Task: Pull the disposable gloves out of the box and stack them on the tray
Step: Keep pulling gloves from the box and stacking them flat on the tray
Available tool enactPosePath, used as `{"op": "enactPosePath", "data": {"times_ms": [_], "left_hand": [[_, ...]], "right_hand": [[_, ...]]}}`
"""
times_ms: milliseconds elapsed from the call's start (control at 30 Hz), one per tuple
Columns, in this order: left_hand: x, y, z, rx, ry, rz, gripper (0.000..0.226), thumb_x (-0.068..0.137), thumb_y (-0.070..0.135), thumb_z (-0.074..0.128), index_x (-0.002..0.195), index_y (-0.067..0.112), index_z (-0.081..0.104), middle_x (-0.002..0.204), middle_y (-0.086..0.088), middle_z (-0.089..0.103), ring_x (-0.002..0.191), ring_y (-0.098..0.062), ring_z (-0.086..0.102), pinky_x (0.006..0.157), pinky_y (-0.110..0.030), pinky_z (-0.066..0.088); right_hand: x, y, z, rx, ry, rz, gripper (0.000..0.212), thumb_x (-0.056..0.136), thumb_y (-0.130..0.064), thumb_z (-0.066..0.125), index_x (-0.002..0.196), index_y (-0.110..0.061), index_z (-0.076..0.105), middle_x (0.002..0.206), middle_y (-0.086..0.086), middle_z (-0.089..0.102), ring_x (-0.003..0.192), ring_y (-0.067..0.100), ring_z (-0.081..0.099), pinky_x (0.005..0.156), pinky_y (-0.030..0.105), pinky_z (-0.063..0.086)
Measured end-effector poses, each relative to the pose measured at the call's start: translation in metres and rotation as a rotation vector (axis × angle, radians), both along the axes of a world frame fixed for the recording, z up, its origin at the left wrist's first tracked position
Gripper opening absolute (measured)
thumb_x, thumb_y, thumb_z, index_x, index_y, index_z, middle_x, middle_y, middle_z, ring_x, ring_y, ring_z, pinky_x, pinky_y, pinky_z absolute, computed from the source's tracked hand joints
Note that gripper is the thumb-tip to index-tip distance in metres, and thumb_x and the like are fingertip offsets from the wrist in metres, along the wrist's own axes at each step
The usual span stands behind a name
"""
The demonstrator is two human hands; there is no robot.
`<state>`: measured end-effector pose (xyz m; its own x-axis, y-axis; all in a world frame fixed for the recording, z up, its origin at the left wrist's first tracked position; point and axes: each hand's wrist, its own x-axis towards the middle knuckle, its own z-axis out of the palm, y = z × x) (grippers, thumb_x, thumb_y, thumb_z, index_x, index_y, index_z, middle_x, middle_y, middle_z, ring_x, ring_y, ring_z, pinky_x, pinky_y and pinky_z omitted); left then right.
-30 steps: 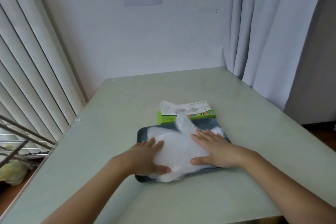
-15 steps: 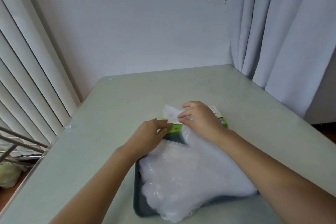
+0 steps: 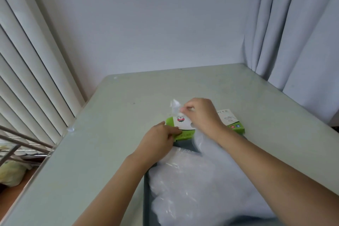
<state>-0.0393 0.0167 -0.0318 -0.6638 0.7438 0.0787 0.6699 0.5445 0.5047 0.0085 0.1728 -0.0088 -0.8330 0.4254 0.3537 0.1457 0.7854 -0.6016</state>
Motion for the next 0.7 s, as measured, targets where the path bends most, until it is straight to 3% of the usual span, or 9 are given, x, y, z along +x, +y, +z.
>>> {"op": "enactPosePath", "data": {"times_ms": [67, 133, 200, 300, 367, 467, 533, 600, 700], "left_hand": [[0.003, 0.003, 0.002, -0.036, 0.018, 0.033, 0.047, 0.091, 0.006, 0.04, 0.124, 0.029, 0.065, 0.131, 0.004, 0.06, 0.129, -0.019, 0.047, 0.096, -0.019, 0.035], [0.007, 0.006, 0.006, -0.06, 0.014, 0.062, 0.045, 0.091, 0.009, 0.041, 0.124, 0.028, 0.065, 0.128, 0.001, 0.06, 0.121, -0.021, 0.052, 0.094, -0.022, 0.04], [0.012, 0.008, 0.013, -0.094, 0.006, 0.062, 0.043, 0.09, 0.01, 0.042, 0.122, 0.026, 0.066, 0.122, 0.0, 0.063, 0.11, -0.022, 0.056, 0.09, -0.024, 0.044], [0.015, 0.006, 0.03, -0.073, -0.041, 0.048, 0.034, 0.092, 0.012, 0.045, 0.112, 0.021, 0.071, 0.106, 0.001, 0.069, 0.089, -0.019, 0.059, 0.071, -0.015, 0.045], [0.017, 0.004, 0.043, 0.133, -0.16, 0.074, 0.023, 0.096, 0.022, 0.051, 0.097, 0.019, 0.073, 0.089, 0.011, 0.067, 0.082, -0.014, 0.056, 0.061, -0.006, 0.038], [0.029, -0.004, 0.066, 0.598, -0.629, 0.039, 0.06, 0.086, 0.068, 0.042, 0.107, 0.019, 0.069, 0.106, 0.009, 0.071, 0.106, -0.011, 0.062, 0.093, -0.018, 0.042], [0.039, -0.006, 0.076, 0.685, -0.76, -0.021, 0.088, 0.074, 0.086, 0.038, 0.118, 0.016, 0.066, 0.118, 0.001, 0.069, 0.113, -0.013, 0.062, 0.1, -0.029, 0.043], [0.055, -0.008, 0.088, 0.687, -0.682, -0.095, 0.08, 0.074, 0.079, 0.047, 0.112, 0.013, 0.07, 0.11, -0.002, 0.072, 0.106, -0.014, 0.066, 0.097, -0.029, 0.047], [0.077, -0.008, 0.101, 0.785, -0.537, -0.104, 0.034, 0.086, 0.04, 0.068, 0.088, 0.006, 0.072, 0.078, -0.001, 0.066, 0.075, -0.014, 0.058, 0.081, -0.03, 0.044]], "right_hand": [[0.009, -0.003, 0.021, -0.264, 0.155, -0.002, 0.028, 0.088, -0.023, 0.066, 0.078, 0.004, 0.071, 0.058, 0.016, 0.049, 0.043, 0.011, 0.042, 0.043, 0.017, 0.038], [0.018, -0.004, 0.045, -0.494, 0.286, 0.031, 0.019, 0.088, -0.022, 0.067, 0.077, -0.008, 0.075, 0.063, 0.011, 0.062, 0.053, 0.0, 0.048, 0.058, 0.012, 0.04], [0.031, -0.008, 0.069, -0.694, 0.407, 0.094, 0.015, 0.089, -0.018, 0.064, 0.079, -0.014, 0.074, 0.081, 0.018, 0.071, 0.073, 0.006, 0.062, 0.078, 0.018, 0.048], [0.052, -0.013, 0.102, -0.807, 0.486, 0.155, 0.012, 0.091, -0.016, 0.063, 0.085, -0.014, 0.073, 0.085, 0.008, 0.074, 0.084, 0.012, 0.07, 0.084, 0.023, 0.052], [0.063, -0.016, 0.117, -0.804, 0.49, 0.17, 0.01, 0.089, -0.015, 0.064, 0.083, -0.013, 0.073, 0.082, 0.006, 0.075, 0.078, 0.014, 0.069, 0.077, 0.026, 0.054], [0.08, -0.02, 0.13, -0.789, 0.442, 0.169, 0.007, 0.087, -0.013, 0.066, 0.084, -0.009, 0.072, 0.082, 0.007, 0.075, 0.073, 0.015, 0.068, 0.072, 0.028, 0.056], [0.088, -0.023, 0.132, -0.787, 0.418, 0.16, 0.006, 0.087, -0.011, 0.067, 0.087, -0.008, 0.071, 0.084, 0.007, 0.075, 0.076, 0.014, 0.071, 0.072, 0.029, 0.057], [0.098, -0.027, 0.134, -0.821, 0.415, 0.179, 0.005, 0.087, -0.008, 0.065, 0.086, -0.01, 0.07, 0.085, 0.009, 0.075, 0.077, 0.015, 0.071, 0.069, 0.027, 0.057], [0.113, -0.03, 0.132, -0.861, 0.381, 0.264, 0.013, 0.089, 0.002, 0.059, 0.093, -0.008, 0.066, 0.085, 0.009, 0.074, 0.078, 0.017, 0.071, 0.068, 0.024, 0.056]]}}
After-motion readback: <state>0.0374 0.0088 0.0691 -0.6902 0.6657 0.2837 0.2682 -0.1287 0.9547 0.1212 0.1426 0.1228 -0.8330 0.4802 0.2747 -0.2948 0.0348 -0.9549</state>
